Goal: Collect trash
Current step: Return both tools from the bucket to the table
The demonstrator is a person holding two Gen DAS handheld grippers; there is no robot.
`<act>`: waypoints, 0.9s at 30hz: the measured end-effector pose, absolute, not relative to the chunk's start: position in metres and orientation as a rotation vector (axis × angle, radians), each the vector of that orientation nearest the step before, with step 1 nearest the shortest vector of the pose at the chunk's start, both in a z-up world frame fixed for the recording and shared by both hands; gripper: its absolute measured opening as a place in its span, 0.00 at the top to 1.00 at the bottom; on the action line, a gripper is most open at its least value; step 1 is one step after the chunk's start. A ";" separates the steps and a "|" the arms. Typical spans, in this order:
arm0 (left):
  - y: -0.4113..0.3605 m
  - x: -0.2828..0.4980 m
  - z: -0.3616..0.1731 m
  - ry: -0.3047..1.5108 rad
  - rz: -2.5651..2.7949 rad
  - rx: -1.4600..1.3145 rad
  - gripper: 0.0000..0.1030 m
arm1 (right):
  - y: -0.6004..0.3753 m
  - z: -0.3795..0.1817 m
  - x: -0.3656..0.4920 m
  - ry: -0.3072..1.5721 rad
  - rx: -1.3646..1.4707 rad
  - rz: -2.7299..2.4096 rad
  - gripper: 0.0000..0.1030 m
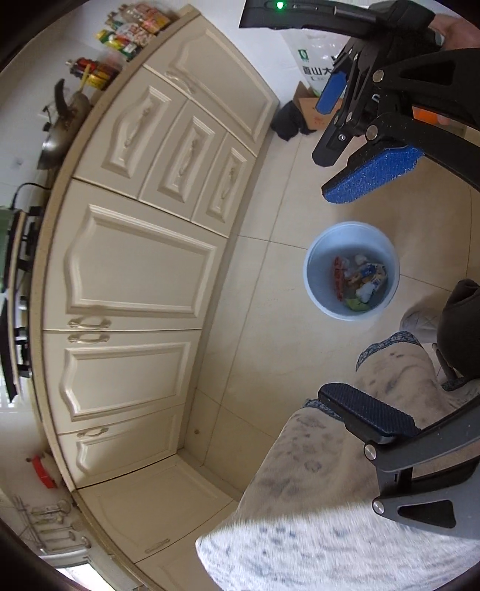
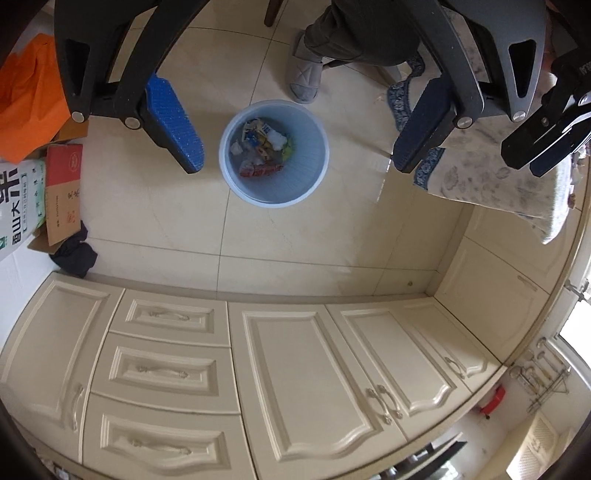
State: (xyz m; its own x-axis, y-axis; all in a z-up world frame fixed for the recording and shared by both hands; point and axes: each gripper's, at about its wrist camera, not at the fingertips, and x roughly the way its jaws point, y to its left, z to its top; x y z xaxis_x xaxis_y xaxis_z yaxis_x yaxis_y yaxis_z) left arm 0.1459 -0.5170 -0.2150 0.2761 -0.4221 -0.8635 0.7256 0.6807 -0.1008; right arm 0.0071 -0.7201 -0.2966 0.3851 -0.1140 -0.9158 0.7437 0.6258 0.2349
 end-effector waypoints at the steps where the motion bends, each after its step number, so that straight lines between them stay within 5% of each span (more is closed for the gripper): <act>1: -0.505 0.141 -0.206 1.016 -0.792 0.334 0.07 | -0.716 -0.289 0.008 1.032 0.706 -0.608 0.00; 27: -0.121 0.059 -0.032 0.629 -0.450 0.027 0.01 | -0.479 -0.078 0.100 0.726 0.363 -0.219 0.00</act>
